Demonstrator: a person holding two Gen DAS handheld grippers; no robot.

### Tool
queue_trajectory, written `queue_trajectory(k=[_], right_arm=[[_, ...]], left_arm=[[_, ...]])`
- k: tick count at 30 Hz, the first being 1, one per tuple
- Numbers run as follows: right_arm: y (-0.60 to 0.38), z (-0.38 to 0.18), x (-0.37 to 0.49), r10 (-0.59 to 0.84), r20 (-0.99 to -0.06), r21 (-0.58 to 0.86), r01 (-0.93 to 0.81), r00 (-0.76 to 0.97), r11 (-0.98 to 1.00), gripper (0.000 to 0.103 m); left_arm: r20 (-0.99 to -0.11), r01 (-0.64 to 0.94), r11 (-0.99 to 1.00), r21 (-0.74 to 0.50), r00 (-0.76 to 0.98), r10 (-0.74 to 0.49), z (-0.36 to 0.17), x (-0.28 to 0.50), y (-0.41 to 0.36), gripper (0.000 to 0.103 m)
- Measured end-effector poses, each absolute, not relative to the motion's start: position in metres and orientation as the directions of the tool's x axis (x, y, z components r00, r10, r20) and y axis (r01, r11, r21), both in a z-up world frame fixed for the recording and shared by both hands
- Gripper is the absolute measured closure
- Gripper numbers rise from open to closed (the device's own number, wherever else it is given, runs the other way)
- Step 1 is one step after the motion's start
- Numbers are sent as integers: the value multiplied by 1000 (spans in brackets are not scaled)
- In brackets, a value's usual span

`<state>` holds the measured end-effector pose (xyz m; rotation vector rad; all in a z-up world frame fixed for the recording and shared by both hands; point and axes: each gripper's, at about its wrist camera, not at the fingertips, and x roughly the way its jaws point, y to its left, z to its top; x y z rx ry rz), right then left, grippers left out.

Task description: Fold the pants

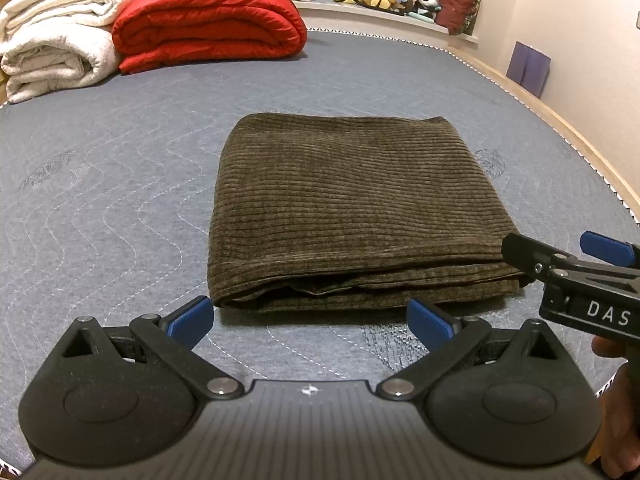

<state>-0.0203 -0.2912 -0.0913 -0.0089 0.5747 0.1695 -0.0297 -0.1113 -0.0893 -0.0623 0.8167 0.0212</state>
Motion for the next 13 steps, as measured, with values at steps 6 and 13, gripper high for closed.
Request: queue_trajectory(k=[6,13], right_arm=[[-292,-89,-21,162,-537,44,-165,827,985,1],[-293,-90,-20,162,-541,43,-165,825,985,1]], left_arm=[[-729,-46,998,-50,684,-5,-90,-29,-110,0],[-728,-42,998,-42,686,-2,-91,-29,-110,0]])
